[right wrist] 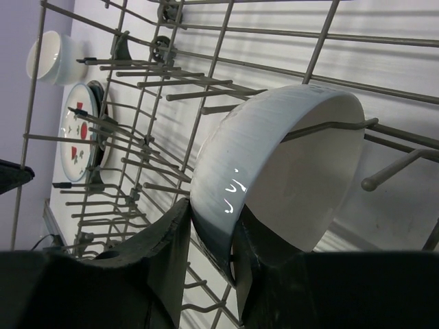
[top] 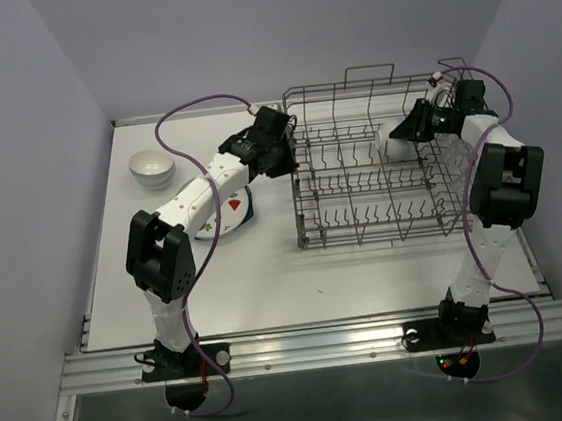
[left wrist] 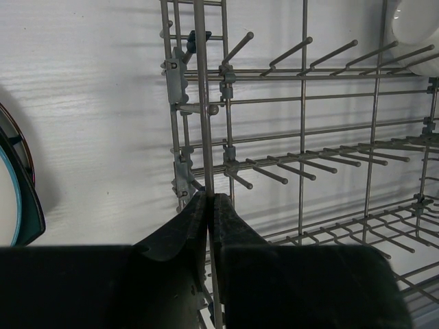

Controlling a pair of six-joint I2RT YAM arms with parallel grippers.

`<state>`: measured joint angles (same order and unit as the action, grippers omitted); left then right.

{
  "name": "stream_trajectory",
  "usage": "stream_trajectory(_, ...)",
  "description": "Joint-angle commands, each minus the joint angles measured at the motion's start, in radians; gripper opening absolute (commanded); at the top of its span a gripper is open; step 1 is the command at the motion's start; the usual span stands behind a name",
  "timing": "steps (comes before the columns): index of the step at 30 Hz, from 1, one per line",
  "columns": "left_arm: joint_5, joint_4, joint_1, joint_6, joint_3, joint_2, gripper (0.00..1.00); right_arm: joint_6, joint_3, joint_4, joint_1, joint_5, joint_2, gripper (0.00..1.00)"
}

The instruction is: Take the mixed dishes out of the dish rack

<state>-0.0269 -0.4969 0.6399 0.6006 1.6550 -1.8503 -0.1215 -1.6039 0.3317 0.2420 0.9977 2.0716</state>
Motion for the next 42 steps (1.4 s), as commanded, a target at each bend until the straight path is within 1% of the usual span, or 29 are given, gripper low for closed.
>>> stream_trajectory(1, -0.015, -0.009, 0.010, 0.002, -0.027, -0.013, 0.00, -0.087, -0.086, -0.080, -0.020, 0.131, -0.016, 0.01)
stream_trajectory(10, -0.030, -0.014, 0.010, 0.027, -0.027, -0.013, 0.00, -0.165, -0.204, -0.138, -0.010, 0.245, -0.030, 0.01)
stream_trajectory(17, -0.039, -0.031, 0.010, 0.033, -0.009, -0.030, 0.00, -0.242, -0.245, -0.209, -0.001, 0.352, -0.036, 0.01)
stream_trajectory(20, -0.051, -0.037, 0.010, 0.041, -0.008, -0.029, 0.00, -0.314, -0.223, -0.301, -0.001, 0.407, -0.056, 0.01)
stream_trajectory(21, -0.056, -0.038, 0.010, 0.042, -0.006, -0.030, 0.00, -0.335, -0.205, -0.378, -0.001, 0.413, -0.068, 0.01)
stream_trajectory(29, -0.077, -0.072, 0.010, 0.071, 0.019, -0.053, 0.00, -0.400, -0.200, -0.465, 0.008, 0.452, -0.067, 0.01)
stream_trajectory(33, -0.088, -0.086, 0.010, 0.080, 0.035, -0.063, 0.00, -0.449, -0.186, -0.577, 0.008, 0.498, -0.056, 0.01)
stream_trajectory(35, -0.091, -0.092, 0.010, 0.082, 0.042, -0.067, 0.00, -0.483, -0.179, -0.598, 0.008, 0.492, -0.061, 0.01)
stream_trajectory(37, -0.090, -0.095, 0.010, 0.082, 0.049, -0.070, 0.00, -0.545, -0.166, -0.677, 0.008, 0.509, -0.065, 0.01)
stream_trajectory(38, -0.093, -0.101, 0.010, 0.080, 0.052, -0.070, 0.00, -0.584, -0.137, -0.736, 0.008, 0.524, -0.077, 0.01)
stream_trajectory(39, -0.088, -0.103, 0.010, 0.080, 0.060, -0.070, 0.00, -0.648, -0.110, -0.943, 0.008, 0.527, -0.087, 0.01)
stream_trajectory(40, -0.091, -0.107, 0.010, 0.077, 0.068, -0.070, 0.00, -0.881, -0.078, -1.103, 0.008, 0.535, -0.093, 0.01)
stream_trajectory(41, -0.093, -0.109, 0.009, 0.074, 0.074, -0.069, 0.01, -1.050, -0.053, -1.316, 0.008, 0.541, -0.091, 0.01)
stream_trajectory(42, -0.091, -0.111, 0.009, 0.074, 0.081, -0.069, 0.03, -1.213, -0.041, -1.725, 0.008, 0.541, -0.071, 0.01)
